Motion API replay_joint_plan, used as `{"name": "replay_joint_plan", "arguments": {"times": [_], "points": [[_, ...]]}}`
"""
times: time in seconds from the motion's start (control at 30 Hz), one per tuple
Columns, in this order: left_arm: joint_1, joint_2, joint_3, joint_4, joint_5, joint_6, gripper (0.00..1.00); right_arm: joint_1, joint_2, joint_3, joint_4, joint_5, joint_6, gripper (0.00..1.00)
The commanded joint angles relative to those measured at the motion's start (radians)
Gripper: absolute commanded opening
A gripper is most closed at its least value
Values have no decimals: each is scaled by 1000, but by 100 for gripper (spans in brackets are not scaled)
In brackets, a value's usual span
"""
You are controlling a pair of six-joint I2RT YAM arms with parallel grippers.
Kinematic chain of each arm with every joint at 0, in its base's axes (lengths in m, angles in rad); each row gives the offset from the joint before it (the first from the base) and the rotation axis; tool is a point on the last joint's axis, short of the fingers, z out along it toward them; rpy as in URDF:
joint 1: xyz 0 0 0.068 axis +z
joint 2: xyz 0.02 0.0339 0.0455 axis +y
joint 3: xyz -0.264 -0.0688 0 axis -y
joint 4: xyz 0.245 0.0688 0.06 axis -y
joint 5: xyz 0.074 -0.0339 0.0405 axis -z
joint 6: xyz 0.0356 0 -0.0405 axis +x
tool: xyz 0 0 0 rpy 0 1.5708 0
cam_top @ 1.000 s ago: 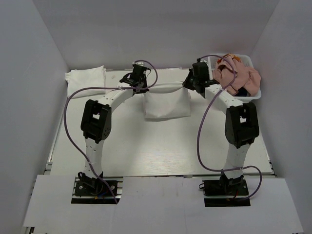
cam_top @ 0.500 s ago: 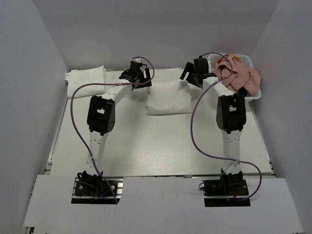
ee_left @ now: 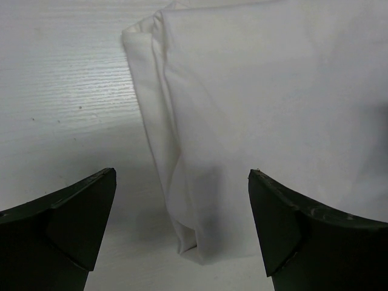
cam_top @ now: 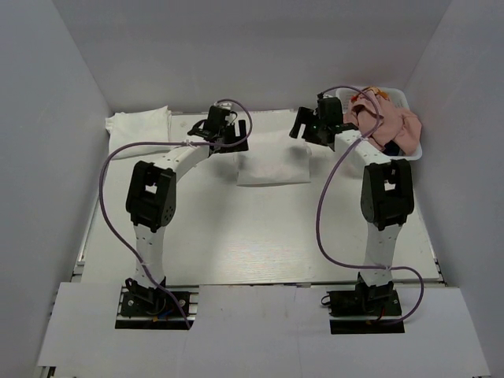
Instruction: Fold and stack the t-shirts
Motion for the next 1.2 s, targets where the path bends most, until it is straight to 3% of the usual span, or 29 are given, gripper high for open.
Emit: {"name": "replay_joint_plan", "arguments": {"times": [0.0, 0.23, 0.33, 0.37, 0.43, 0.47, 0.63, 0.77, 0.9, 1.03, 1.17], "points": [[5, 5, 3, -10, -2, -17, 100, -2, 57, 24, -59, -29, -45, 90], [23, 112, 74, 19, 10, -44, 100, 1, 159, 128, -142, -42, -61, 89], [23, 151, 85, 56, 41, -44, 96, -7, 153, 99, -73, -162, -54, 62], [23, 161, 94, 65, 50, -44, 93, -11, 151, 79, -58, -215, -36, 40], [23, 198, 103, 65, 50, -44, 89, -13, 159, 80, -35, -248, -25, 22], [23, 208, 103, 65, 50, -44, 86, -11, 157, 82, -35, -248, -21, 0], [23, 228, 100, 108, 70, -54, 60, -33, 133, 53, 48, -384, 10, 0], [33, 209, 60, 140, 70, -72, 36, -77, 133, -7, 222, -587, 105, 0], [43, 200, 36, 160, 56, -72, 15, -116, 157, -79, 272, -613, 142, 0], [53, 200, 16, 180, 79, -72, 7, -140, 222, -91, 237, -554, 150, 0], [63, 200, 6, 193, 124, -54, 13, -147, 239, -87, 142, -402, 110, 0]]}}
